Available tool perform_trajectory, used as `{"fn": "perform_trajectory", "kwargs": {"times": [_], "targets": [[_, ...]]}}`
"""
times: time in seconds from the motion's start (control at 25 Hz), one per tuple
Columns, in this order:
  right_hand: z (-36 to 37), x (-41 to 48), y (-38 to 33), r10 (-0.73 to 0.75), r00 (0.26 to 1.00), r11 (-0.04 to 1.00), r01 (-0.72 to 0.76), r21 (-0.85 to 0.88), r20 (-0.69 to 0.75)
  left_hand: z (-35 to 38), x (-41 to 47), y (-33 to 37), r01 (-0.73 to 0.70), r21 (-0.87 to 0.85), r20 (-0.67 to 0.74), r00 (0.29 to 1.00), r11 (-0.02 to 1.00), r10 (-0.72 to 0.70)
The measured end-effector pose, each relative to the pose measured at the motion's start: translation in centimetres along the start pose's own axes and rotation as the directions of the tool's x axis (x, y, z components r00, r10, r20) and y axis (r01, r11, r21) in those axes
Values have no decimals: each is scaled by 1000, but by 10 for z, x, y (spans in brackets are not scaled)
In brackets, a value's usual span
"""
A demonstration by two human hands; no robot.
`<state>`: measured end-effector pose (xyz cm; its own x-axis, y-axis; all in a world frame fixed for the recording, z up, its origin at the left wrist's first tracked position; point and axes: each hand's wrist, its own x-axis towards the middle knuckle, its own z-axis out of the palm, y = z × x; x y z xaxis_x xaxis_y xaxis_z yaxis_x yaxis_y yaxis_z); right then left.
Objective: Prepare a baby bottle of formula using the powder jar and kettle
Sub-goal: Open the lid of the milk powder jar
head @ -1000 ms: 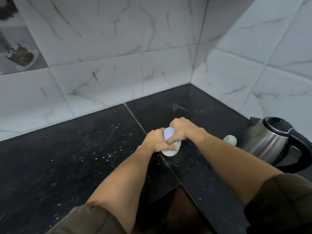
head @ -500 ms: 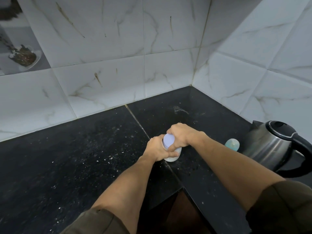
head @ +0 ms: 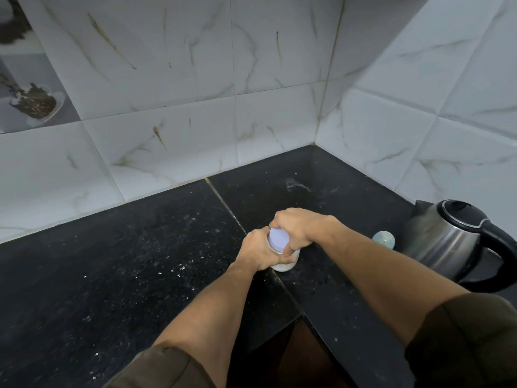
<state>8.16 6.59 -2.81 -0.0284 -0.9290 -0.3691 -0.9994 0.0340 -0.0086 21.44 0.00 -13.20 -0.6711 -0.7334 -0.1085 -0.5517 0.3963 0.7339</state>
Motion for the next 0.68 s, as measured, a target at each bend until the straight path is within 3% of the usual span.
{"fn": "perform_trajectory", "kwargs": {"times": [0.24, 0.32, 0.44, 0.52, 0.68], "targets": [[0, -6, -1, -114, 993, 992, 115, -44, 13, -1, -2, 0, 18, -32, -9, 1000, 999, -19], [2, -7, 3, -22, 1000, 999, 22, 24, 7, -5, -1, 4, 24, -9, 13, 1000, 1000, -23], [5, -4, 4, 265, 964, 956, -258, 141, -30, -10, 1, 7, 24, 35, 51, 998, 999, -25], [8, 0, 2, 328, 944, 936, -321, 143, -32, -11, 2, 8, 17, 36, 66, 998, 999, -19], [-1, -2, 3, 183, 983, 980, -185, 80, 23, -10, 4, 4, -3, 32, 62, 998, 999, 1]]}}
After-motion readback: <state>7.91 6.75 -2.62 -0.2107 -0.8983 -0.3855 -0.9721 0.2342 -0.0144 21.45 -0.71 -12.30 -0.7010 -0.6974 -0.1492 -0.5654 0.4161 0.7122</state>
